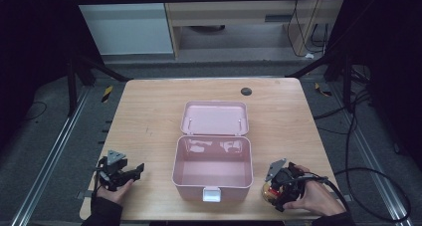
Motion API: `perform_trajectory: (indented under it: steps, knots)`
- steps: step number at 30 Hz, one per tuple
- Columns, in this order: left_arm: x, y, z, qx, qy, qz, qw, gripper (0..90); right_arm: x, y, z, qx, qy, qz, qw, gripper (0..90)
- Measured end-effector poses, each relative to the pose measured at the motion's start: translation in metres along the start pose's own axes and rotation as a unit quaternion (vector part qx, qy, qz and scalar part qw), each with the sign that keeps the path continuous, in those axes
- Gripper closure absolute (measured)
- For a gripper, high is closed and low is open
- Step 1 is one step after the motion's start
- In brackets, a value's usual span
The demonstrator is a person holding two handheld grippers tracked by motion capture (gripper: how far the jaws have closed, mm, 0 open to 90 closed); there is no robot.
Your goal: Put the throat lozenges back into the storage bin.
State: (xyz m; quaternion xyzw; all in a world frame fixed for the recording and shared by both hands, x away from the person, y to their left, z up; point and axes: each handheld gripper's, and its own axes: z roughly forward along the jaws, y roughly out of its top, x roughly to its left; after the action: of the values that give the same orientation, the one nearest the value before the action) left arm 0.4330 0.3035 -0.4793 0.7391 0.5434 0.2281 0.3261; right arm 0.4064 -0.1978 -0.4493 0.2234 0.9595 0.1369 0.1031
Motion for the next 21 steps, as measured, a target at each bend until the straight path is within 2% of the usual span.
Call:
perform_trajectory:
  steps: [1,3,6,12,21]
  knots:
    - [0.000,0.000,0.000,0.000,-0.001,0.001,1.0000,31.4,0.000,0.003,0.000,-0.018,0.011,0.003,0.9998,11.8]
    - [-0.001,0.000,-0.001,-0.002,-0.001,0.001,1.0000,31.4,0.000,0.004,0.000,-0.020,0.013,0.001,0.9997,11.6]
    - [0.000,0.000,0.000,0.000,0.000,0.000,1.0000,31.4,-0.001,0.003,0.007,0.001,0.010,-0.005,0.9999,10.6]
    - [0.000,0.000,-0.001,0.000,-0.001,0.001,1.0000,31.4,0.000,0.004,0.010,-0.002,0.015,-0.004,0.9999,10.6]
    - [0.000,0.000,0.000,0.002,-0.001,0.002,1.0000,31.4,0.000,0.004,0.016,0.022,0.020,-0.007,0.9995,13.7]
